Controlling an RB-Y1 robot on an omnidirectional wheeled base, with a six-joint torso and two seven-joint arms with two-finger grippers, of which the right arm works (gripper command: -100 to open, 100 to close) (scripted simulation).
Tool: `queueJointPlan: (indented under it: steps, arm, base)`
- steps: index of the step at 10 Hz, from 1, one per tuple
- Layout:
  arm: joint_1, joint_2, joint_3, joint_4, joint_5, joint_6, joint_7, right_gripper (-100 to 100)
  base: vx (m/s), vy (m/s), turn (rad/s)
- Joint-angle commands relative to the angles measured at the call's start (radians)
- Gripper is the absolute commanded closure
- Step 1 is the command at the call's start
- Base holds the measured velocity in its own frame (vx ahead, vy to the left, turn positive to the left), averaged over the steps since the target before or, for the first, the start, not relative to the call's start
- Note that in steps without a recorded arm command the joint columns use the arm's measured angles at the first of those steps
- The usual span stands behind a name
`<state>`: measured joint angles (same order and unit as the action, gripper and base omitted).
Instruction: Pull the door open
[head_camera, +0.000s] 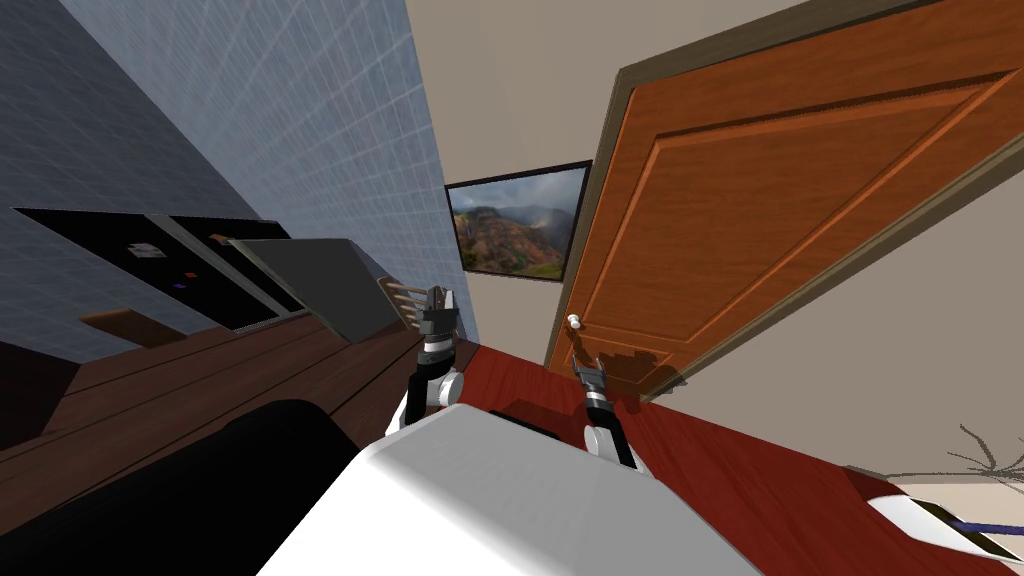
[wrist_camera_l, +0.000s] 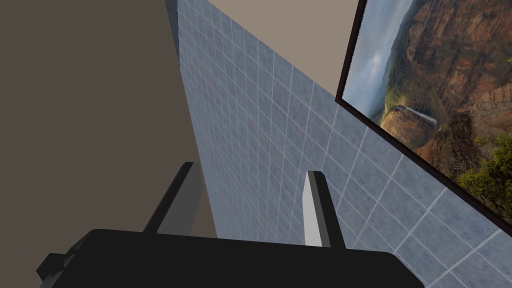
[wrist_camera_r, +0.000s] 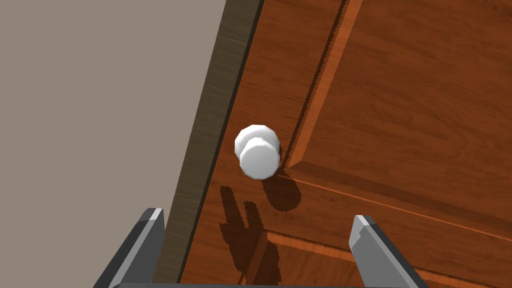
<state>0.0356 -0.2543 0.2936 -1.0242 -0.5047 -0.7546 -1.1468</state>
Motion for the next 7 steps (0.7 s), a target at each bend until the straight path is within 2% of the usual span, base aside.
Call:
queueJointPlan:
  steps: [1,7]
  arm:
    - [-0.012,-0.006,0.006,0.028,-0.012,-0.006,-0.032,-100]
    - [-0.059,-0.025,0.033,0.148,-0.054,-0.04,-0.152,-100]
  base:
    - [0.093,0.0,0.007]
    - [0.099,0.004,0.009]
